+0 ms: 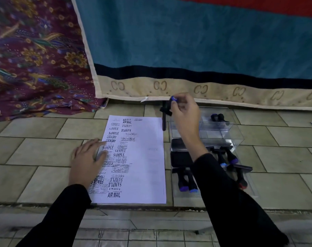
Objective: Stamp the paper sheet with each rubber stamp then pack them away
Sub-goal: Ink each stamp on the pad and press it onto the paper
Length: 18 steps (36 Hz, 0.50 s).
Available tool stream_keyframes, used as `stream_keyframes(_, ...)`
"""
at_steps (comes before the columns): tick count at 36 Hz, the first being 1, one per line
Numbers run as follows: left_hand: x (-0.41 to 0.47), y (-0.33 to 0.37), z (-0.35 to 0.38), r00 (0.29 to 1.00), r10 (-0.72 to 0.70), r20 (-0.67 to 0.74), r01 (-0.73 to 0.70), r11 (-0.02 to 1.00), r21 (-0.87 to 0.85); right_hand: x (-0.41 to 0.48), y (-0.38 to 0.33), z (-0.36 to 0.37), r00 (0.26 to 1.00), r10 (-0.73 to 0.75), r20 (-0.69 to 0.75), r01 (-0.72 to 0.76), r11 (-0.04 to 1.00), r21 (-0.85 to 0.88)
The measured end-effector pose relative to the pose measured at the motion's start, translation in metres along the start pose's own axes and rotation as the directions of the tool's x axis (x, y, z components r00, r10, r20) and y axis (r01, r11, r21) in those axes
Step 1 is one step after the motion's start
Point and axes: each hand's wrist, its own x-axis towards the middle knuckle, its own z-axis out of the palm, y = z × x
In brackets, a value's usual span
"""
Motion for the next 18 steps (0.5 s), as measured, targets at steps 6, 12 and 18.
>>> stream_keyframes(6, 0.002, -0.003, 0.002, 1.000, 0.001, 0.001, -0.001, 1.000, 0.010, -0.047, 0.009, -0.039, 0.999, -0.005, 0.034, 0.006, 0.999, -0.044)
stream_keyframes(12, 0.001, -0.003, 0.003, 1.000, 0.004, -0.003, -0.004, 1.000, 0.000, -0.078, 0.027, -0.068, 0.992, -0.061, 0.107, 0.083, 0.974, -0.213)
stream_keyframes(18, 0.000, -0.002, 0.003, 1.000, 0.001, -0.003, -0.001, 1.000, -0.004, -0.091, 0.037, -0.072, 0.977, -0.056, 0.206, 0.121, 0.940, -0.319)
